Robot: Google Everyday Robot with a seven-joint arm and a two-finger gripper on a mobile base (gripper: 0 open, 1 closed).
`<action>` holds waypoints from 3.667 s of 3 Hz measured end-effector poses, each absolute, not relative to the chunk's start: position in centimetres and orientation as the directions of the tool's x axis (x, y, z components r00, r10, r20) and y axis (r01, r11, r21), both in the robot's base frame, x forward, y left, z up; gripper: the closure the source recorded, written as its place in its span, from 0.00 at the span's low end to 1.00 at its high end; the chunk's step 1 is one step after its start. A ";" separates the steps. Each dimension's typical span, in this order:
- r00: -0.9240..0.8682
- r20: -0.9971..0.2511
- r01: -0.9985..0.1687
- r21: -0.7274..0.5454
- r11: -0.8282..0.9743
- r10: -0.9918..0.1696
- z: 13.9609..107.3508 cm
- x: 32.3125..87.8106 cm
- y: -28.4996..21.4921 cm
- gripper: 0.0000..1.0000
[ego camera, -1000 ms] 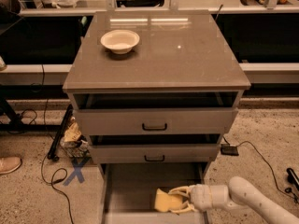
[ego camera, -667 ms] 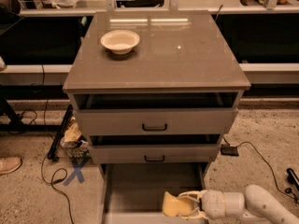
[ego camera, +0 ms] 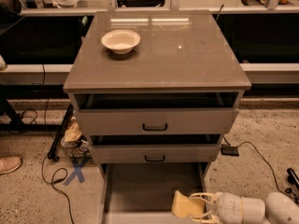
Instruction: Pick sponge from bottom drawer and place on counter
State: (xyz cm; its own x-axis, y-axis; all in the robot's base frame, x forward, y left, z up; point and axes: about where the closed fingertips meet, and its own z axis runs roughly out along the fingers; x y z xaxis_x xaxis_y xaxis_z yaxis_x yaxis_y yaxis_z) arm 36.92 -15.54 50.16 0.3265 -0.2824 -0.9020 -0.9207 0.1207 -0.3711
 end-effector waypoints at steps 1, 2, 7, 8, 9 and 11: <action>0.366 -0.900 -0.899 -0.408 0.160 -0.238 52.6 37.9 -16.6 1.00; 0.450 -0.877 -0.836 -0.481 0.264 -0.171 58.0 38.7 -20.0 1.00; 0.752 -0.632 -0.529 -0.747 0.402 -0.184 83.5 44.0 -28.1 1.00; 0.813 -0.547 -0.458 -0.814 0.358 -0.202 90.3 49.0 -27.5 1.00; 0.851 -0.475 -0.402 -0.864 0.303 -0.224 95.5 54.0 -25.9 1.00; 0.809 -0.403 -0.361 -0.915 0.179 -0.428 101.1 65.7 -21.9 1.00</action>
Offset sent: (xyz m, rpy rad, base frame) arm 0.0227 -0.1012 0.1499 0.2981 -0.2998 -0.1916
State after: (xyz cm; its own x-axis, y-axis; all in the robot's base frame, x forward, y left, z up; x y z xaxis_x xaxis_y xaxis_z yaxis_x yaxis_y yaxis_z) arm 65.66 -21.93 101.10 0.8090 -0.4279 -0.4029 -0.3609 0.1794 -0.9152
